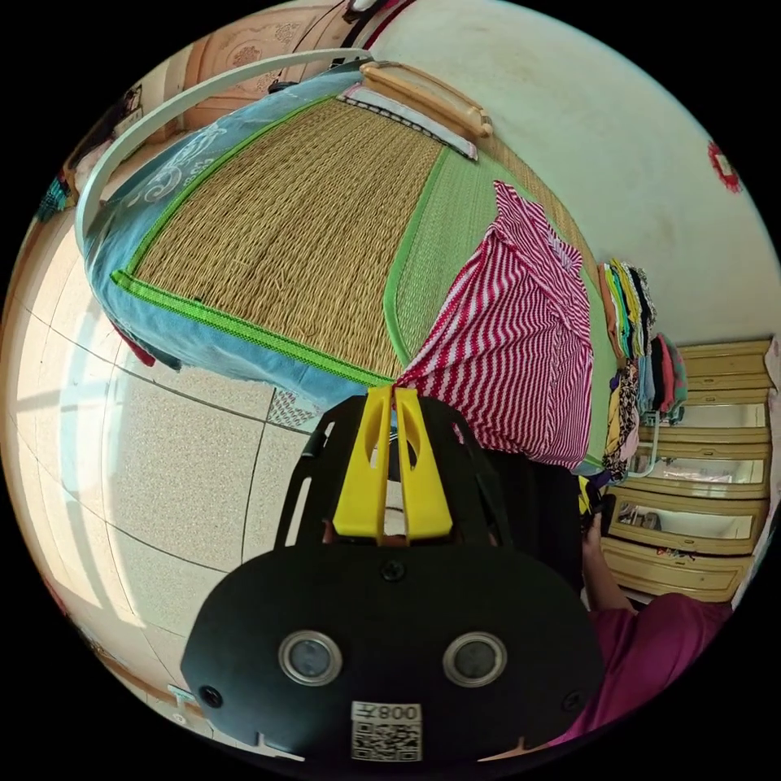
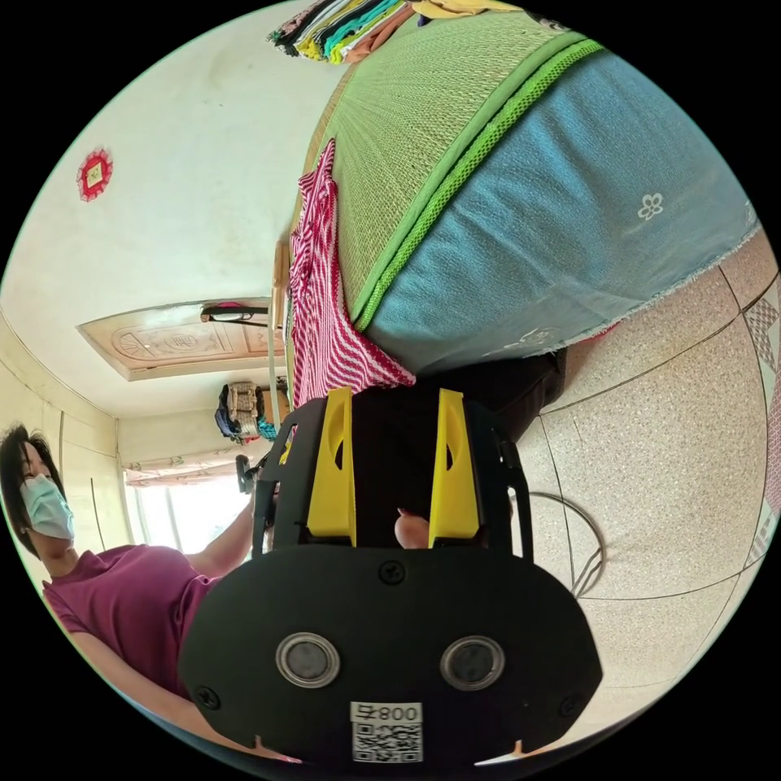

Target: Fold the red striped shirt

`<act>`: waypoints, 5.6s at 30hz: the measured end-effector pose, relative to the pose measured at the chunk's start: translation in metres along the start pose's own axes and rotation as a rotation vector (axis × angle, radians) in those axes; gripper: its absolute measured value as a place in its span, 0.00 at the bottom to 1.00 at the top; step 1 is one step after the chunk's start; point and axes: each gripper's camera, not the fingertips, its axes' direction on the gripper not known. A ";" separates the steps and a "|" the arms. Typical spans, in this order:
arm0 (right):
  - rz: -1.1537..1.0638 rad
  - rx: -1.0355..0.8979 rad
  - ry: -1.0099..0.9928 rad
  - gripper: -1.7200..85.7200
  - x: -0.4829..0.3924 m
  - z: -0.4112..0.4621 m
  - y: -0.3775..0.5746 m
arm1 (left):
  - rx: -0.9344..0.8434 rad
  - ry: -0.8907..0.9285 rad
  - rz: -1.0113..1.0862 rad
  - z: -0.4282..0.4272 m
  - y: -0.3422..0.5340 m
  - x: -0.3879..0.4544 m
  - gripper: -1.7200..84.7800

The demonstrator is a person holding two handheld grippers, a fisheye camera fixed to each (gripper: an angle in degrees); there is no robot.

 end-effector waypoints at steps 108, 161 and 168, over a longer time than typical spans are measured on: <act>-0.237 0.097 -0.282 0.02 -0.054 -0.184 0.207 | 0.080 0.643 0.204 -0.283 0.339 0.046 0.02; -0.182 0.156 -0.360 0.03 -0.086 -0.243 0.145 | 0.096 0.938 0.058 -0.212 0.215 -0.059 0.03; -0.259 0.113 -0.344 0.03 -0.134 -0.231 0.066 | 0.175 0.937 0.171 -0.215 0.110 -0.047 0.03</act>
